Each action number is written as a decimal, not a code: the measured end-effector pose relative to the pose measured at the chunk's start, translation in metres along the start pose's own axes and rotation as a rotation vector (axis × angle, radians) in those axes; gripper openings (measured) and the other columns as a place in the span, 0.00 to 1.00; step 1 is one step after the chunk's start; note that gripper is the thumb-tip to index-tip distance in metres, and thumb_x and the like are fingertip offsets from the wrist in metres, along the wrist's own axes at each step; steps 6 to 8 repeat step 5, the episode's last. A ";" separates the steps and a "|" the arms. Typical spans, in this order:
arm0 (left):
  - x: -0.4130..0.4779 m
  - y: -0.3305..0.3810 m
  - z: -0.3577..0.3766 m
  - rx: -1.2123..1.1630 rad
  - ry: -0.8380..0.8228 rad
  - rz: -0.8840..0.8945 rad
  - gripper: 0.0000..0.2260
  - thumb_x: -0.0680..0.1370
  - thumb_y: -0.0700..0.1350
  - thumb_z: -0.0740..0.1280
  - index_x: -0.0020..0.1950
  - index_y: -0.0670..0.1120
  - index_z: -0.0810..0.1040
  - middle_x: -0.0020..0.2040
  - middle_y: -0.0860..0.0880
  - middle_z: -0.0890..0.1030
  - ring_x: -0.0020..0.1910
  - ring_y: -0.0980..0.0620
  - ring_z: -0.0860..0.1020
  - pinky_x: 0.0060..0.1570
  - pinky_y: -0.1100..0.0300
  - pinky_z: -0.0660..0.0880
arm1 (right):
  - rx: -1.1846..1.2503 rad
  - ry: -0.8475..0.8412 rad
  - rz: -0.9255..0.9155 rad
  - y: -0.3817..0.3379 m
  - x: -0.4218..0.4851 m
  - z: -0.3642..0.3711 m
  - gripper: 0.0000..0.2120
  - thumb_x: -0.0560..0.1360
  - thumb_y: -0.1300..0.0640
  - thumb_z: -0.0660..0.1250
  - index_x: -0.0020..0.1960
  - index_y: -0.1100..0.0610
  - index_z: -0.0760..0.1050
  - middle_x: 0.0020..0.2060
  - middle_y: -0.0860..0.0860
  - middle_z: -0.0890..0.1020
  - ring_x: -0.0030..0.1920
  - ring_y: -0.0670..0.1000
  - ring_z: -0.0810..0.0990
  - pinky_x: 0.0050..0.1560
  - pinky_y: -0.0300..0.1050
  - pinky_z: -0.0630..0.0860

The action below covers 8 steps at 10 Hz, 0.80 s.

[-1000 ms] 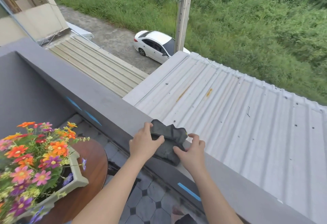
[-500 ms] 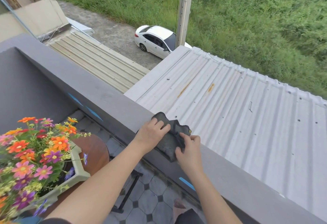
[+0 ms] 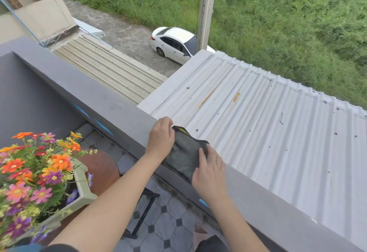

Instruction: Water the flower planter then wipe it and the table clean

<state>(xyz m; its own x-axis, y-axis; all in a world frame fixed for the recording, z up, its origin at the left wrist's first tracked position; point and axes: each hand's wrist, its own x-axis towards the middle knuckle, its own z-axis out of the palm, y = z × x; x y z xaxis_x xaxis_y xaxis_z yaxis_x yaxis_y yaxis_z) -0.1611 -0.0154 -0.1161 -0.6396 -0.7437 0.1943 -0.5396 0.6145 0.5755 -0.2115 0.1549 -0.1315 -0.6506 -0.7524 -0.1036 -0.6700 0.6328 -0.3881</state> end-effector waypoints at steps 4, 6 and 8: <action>-0.041 -0.044 -0.010 0.611 -0.527 0.265 0.30 0.76 0.63 0.33 0.74 0.52 0.37 0.76 0.54 0.40 0.74 0.55 0.37 0.70 0.50 0.34 | -0.089 -0.209 -0.059 0.017 -0.002 0.004 0.47 0.69 0.28 0.29 0.78 0.58 0.39 0.73 0.50 0.35 0.77 0.50 0.37 0.73 0.49 0.37; -0.031 -0.035 -0.026 0.491 -0.448 -0.010 0.30 0.78 0.62 0.37 0.76 0.47 0.37 0.74 0.51 0.34 0.75 0.52 0.36 0.72 0.48 0.36 | -0.085 -0.203 0.004 0.015 -0.001 -0.006 0.46 0.71 0.29 0.39 0.77 0.59 0.37 0.75 0.53 0.34 0.78 0.54 0.37 0.75 0.50 0.37; -0.031 -0.035 -0.026 0.491 -0.448 -0.010 0.30 0.78 0.62 0.37 0.76 0.47 0.37 0.74 0.51 0.34 0.75 0.52 0.36 0.72 0.48 0.36 | -0.085 -0.203 0.004 0.015 -0.001 -0.006 0.46 0.71 0.29 0.39 0.77 0.59 0.37 0.75 0.53 0.34 0.78 0.54 0.37 0.75 0.50 0.37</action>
